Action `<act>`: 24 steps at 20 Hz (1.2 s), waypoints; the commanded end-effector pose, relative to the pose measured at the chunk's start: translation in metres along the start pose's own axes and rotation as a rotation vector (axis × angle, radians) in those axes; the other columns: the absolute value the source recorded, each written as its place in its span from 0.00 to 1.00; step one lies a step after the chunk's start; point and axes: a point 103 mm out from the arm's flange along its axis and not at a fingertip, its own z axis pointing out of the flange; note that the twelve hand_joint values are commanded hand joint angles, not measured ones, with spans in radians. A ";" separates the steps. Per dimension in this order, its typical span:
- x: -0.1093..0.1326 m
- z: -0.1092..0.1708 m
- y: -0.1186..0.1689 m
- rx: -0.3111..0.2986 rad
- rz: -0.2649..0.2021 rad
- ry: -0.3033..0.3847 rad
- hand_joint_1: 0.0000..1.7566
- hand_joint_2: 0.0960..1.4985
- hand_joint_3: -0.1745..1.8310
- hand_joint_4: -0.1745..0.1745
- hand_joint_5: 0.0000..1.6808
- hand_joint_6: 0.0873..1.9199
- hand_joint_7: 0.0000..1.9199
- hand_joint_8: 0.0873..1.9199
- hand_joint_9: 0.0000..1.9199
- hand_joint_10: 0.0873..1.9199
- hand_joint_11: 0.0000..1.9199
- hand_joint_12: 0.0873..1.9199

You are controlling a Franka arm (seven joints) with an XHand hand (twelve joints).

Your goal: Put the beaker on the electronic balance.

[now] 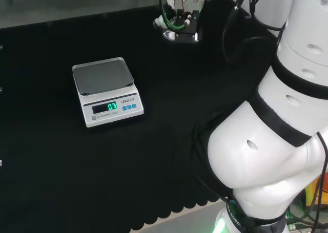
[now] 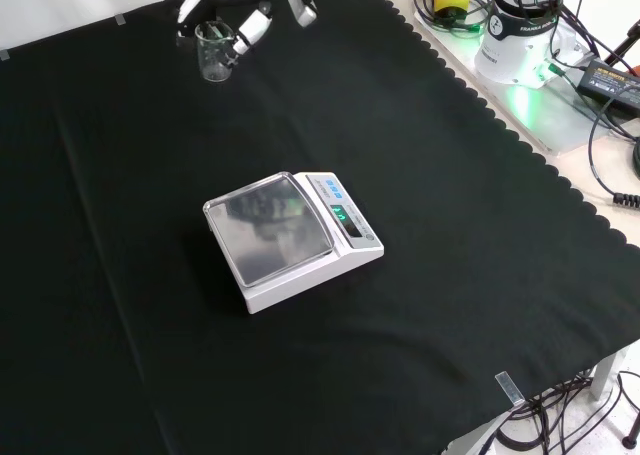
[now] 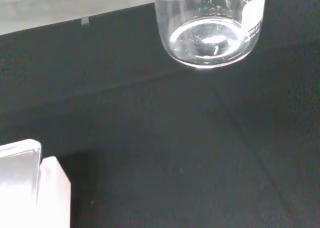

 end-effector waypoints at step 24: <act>0.079 0.018 -0.006 0.039 -0.131 0.003 0.70 0.77 0.00 0.05 0.47 0.37 0.48 0.36 0.70 0.05 0.71 0.29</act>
